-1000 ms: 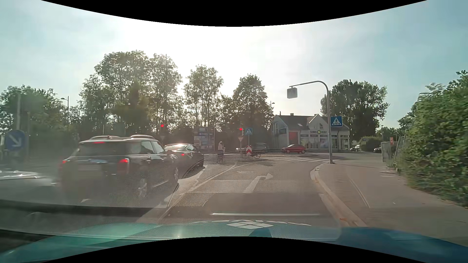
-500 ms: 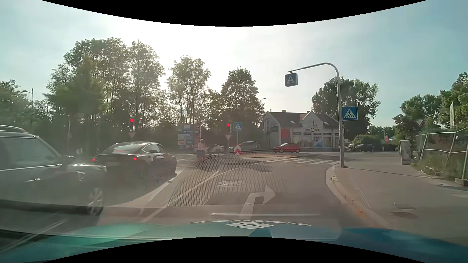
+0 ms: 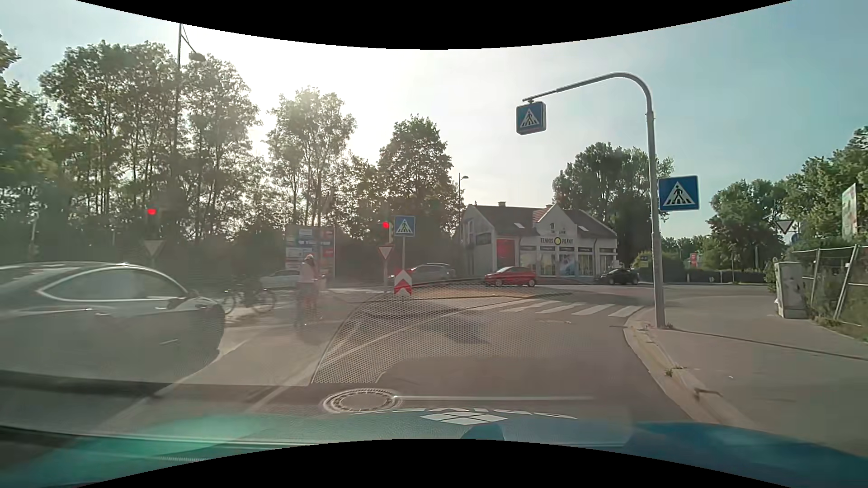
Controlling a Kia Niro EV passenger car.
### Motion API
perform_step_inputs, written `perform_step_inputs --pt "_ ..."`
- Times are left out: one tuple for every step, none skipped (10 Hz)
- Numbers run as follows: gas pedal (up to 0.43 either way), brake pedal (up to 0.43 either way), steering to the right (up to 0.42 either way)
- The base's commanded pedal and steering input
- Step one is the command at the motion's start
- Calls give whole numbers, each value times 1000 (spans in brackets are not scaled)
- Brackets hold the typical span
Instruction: Follow the waypoints while adhering to traffic rules and regulations
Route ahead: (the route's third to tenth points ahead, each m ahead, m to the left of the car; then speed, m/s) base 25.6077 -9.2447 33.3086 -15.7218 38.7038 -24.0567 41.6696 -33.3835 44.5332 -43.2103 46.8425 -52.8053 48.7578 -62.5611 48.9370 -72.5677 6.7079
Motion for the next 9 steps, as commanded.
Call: perform_step_inputs --pt "59 0 105" --pt "59 0 109" --pt "79 0 110" --pt "98 0 115" --pt "110 0 130" --pt "110 0 139" --pt "110 0 143" --pt "110 0 145" --pt "110 0 146"
